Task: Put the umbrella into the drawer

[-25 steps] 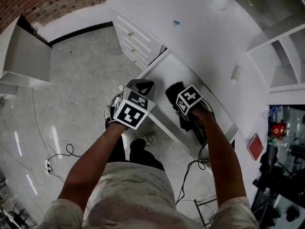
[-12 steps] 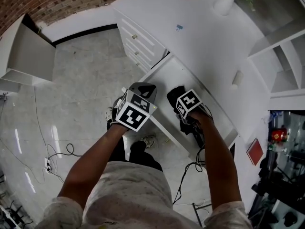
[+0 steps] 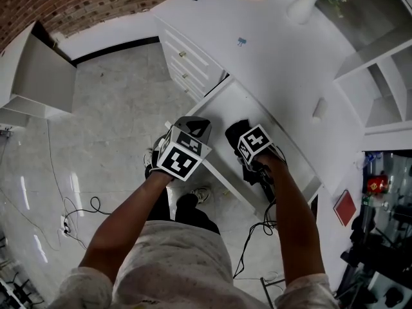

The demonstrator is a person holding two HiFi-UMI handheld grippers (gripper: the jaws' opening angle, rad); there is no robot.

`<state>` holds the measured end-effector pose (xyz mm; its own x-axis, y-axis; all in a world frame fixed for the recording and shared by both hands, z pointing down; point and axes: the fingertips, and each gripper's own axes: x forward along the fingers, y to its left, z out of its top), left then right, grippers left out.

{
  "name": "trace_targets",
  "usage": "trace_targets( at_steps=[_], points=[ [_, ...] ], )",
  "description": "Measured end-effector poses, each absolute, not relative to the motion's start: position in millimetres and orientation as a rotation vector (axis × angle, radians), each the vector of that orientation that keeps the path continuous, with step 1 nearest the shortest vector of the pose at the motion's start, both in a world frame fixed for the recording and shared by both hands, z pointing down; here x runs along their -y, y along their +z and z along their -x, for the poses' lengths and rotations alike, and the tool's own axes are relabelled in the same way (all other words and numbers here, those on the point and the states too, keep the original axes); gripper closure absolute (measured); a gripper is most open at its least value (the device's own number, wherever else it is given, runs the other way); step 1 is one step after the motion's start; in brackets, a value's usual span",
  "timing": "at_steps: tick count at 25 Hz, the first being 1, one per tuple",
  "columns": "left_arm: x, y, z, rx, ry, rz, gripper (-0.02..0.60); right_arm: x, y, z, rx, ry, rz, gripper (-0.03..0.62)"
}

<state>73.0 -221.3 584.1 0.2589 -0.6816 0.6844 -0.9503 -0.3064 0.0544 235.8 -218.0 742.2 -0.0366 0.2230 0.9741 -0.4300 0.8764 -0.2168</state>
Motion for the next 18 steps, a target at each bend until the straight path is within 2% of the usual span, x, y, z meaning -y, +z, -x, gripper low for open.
trace_targets(
  at_steps=[18],
  points=[
    [220.4, 563.3, -70.7, 1.504, 0.819, -2.09, 0.584, 218.4, 733.7, -232.3, 1.609, 0.581, -0.224, 0.319]
  ],
)
